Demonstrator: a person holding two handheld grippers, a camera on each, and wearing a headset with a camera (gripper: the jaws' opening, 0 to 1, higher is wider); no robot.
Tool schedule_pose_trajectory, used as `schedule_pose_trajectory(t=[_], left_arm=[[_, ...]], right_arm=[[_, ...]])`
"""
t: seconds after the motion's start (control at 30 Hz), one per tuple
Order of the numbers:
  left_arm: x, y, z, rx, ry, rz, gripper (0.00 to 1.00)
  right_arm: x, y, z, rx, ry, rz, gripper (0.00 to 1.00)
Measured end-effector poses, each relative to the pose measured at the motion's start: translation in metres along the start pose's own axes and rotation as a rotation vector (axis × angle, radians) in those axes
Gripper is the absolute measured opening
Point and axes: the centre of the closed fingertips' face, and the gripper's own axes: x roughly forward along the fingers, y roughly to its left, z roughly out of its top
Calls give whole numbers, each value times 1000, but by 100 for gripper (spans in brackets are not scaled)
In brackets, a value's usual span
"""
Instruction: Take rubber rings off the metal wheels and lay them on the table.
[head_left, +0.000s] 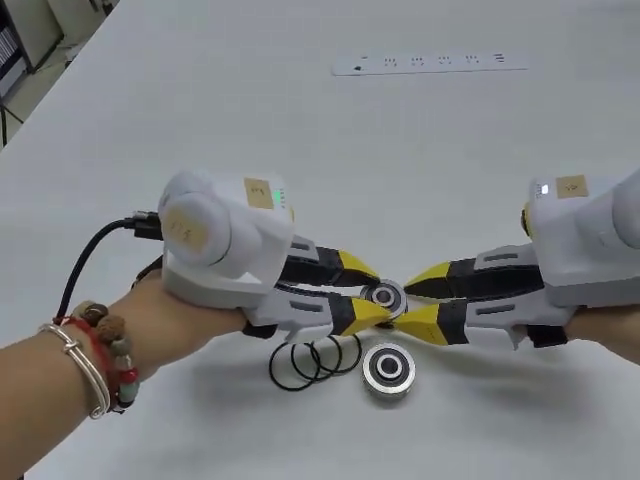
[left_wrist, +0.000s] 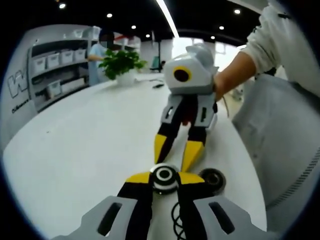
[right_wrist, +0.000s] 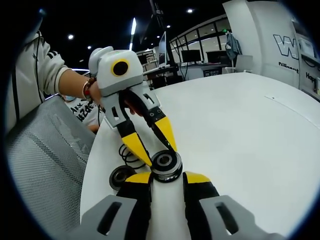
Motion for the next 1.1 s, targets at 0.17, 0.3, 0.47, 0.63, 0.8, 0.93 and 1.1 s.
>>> schedule_pose_trajectory(t=[0.17,0.3,0.47,0.63,0.8,0.93,1.1], left_arm=[[0,2,-1,9,-1,3,17],[0,-1,0,18,-7,-7,15],[0,-1,0,30,-3,-4,14],[0,-2,0,32,-3,-3,14],[0,-3,-1,47,-2,-2,14],[-1,-3,-1,49,-5,-1,14],[-1,-3,-1,48,-11,2,14]], right_arm=[[1,-1,-3,-17,11,2,19],[1,-1,-3,-29,14,2,19],[2,-2,-3,-60,24,-1,15],[1,-2,-3,-66,28,-3,14],[-2,-3,-5,-78,36,-6,7],[-2,-5,-4,-75,34,-17,1],[-3,-6,-5,-17,23,-31,0]])
